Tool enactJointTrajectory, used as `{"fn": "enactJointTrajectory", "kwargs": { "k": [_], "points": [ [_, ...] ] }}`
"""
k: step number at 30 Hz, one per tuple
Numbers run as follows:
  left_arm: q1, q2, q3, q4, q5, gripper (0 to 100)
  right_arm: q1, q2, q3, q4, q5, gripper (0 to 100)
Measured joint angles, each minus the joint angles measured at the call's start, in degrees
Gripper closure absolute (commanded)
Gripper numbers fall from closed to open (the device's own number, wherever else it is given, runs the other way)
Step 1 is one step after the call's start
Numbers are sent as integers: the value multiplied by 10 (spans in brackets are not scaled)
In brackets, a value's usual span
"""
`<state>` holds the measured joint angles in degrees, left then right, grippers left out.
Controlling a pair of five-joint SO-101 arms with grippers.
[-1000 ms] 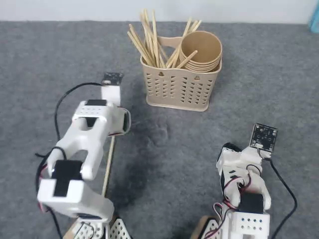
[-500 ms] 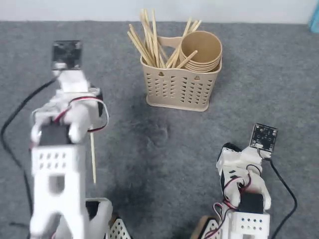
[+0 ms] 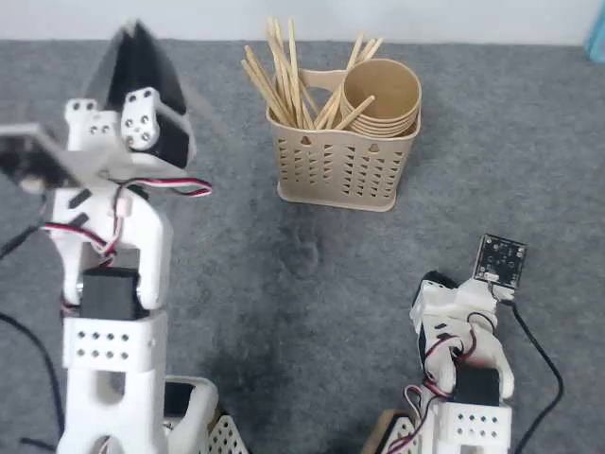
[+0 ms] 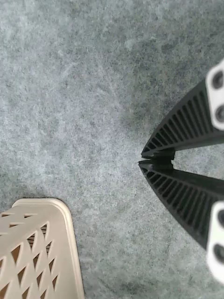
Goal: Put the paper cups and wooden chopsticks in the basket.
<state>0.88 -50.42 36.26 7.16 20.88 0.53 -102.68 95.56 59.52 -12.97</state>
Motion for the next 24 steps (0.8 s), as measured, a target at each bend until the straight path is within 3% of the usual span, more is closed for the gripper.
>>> {"fn": "enactJointTrajectory", "kwargs": {
  "k": [4,7,15,21,24],
  "points": [
    [76,-1,-4,-98,-2,987,0,0,0,0,0,991],
    [114,47,-55,-114,-26,987,0,0,0,0,0,991],
    [119,261,-182,-114,-72,987,0,0,0,0,0,991],
    [118,307,-151,-120,-72,987,0,0,0,0,5,991],
    [118,313,-92,-168,-72,986,0,0,0,0,19,991]
  ]
}}
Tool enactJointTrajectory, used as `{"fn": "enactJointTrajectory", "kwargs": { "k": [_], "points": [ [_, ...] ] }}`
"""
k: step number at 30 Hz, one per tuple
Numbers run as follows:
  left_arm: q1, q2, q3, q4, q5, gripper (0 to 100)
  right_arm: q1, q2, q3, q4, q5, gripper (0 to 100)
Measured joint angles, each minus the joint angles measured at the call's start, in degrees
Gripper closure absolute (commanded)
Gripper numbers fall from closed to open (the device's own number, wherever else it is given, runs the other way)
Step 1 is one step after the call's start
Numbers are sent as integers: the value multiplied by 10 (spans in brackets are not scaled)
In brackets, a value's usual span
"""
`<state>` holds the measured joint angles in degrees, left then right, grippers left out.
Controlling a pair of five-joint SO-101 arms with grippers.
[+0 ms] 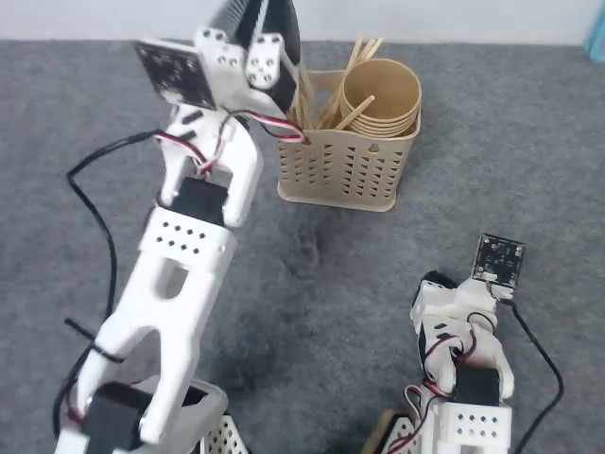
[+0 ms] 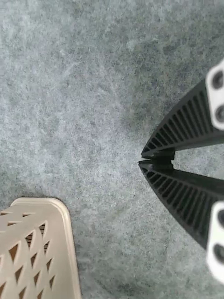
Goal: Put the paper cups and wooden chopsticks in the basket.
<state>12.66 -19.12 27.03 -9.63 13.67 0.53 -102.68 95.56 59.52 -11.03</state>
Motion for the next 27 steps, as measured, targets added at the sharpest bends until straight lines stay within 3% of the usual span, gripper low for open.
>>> {"fn": "enactJointTrajectory", "kwargs": {
  "k": [3,9,13,21,27],
  "points": [
    [0,0,71,-52,3,977,0,0,0,0,1,991],
    [-7,0,116,-68,0,814,0,0,0,0,1,991],
    [-28,-8,117,-62,0,854,0,0,0,0,1,991],
    [-45,-172,117,137,0,985,0,0,0,0,3,991],
    [-61,-338,117,321,0,987,0,0,0,0,3,991]
  ]
}}
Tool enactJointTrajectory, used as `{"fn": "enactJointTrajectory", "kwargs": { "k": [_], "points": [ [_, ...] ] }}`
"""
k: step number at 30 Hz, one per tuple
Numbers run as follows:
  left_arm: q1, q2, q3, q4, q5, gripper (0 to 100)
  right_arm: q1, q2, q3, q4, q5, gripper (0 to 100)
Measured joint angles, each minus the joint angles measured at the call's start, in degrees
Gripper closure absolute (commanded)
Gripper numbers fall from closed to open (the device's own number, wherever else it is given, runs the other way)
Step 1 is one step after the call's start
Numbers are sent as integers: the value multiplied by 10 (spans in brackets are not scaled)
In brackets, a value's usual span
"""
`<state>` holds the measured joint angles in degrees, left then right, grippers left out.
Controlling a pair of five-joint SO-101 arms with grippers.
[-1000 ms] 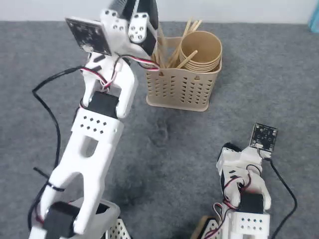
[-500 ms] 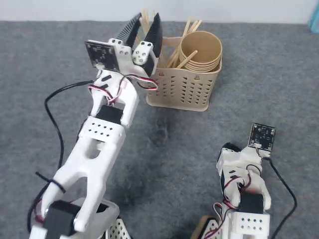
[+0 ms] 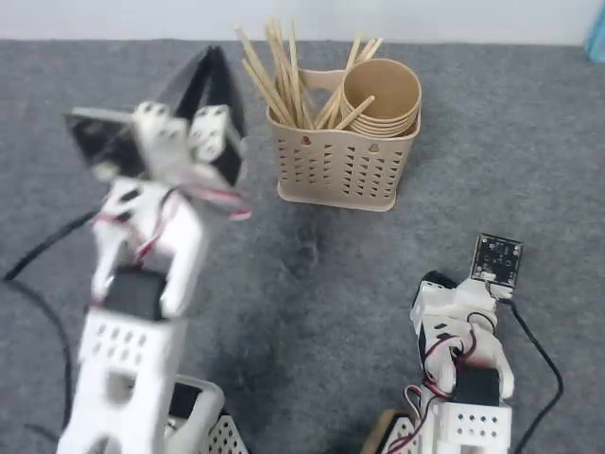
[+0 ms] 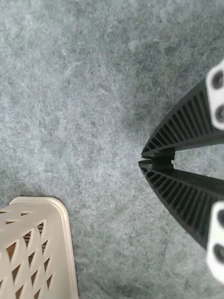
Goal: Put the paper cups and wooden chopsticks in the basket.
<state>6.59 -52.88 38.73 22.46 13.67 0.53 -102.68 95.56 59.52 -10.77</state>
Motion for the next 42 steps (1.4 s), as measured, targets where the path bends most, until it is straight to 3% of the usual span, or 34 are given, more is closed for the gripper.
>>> {"fn": "enactJointTrajectory", "kwargs": {
  "k": [7,9,21,29,33,38,42],
  "points": [
    [-50,-171,23,234,0,987,0,0,0,1,2,991],
    [-62,-214,58,260,0,987,-1,0,0,11,4,991],
    [-98,-505,362,269,1,987,-1,0,0,16,4,990],
    [-98,-505,499,268,0,987,-28,0,0,29,4,987],
    [-98,-504,573,225,-5,987,-55,0,0,42,4,987],
    [-104,-504,581,237,-59,987,-60,0,0,46,4,989],
    [-110,-504,581,302,-115,987,-60,0,0,80,4,987]
  ]
}}
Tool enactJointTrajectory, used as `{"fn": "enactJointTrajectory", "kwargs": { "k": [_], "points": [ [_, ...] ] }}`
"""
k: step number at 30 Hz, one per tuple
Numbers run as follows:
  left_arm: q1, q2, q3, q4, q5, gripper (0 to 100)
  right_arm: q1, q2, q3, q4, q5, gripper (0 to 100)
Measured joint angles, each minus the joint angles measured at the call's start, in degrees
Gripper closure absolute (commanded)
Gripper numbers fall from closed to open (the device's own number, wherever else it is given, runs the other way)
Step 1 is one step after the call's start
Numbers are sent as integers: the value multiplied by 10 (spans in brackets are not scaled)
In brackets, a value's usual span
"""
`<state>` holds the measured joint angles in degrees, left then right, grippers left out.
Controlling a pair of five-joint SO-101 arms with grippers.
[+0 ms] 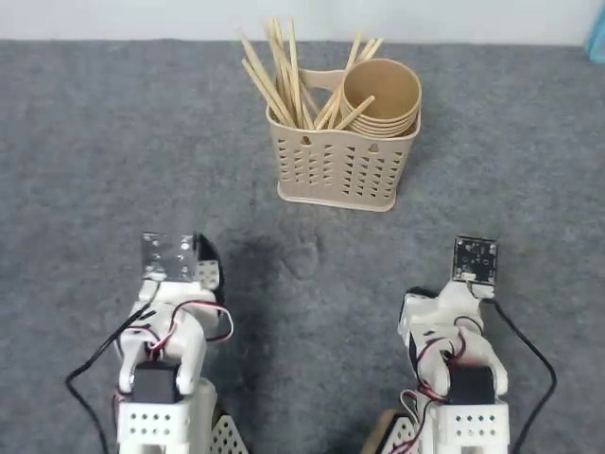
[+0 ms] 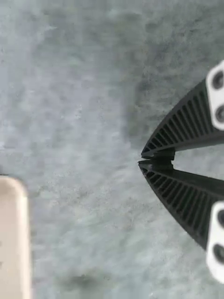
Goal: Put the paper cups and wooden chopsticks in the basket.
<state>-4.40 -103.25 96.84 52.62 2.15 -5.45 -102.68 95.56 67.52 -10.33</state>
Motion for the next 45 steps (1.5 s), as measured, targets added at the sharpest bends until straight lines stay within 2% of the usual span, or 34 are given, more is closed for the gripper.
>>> {"fn": "enactJointTrajectory", "kwargs": {
  "k": [4,11,45],
  "points": [
    [-6,0,0,114,-25,987,0,0,0,62,0,989],
    [-68,0,0,185,-29,987,0,0,0,68,0,989],
    [-72,0,0,193,-30,987,0,0,0,68,0,989]
  ]
}}
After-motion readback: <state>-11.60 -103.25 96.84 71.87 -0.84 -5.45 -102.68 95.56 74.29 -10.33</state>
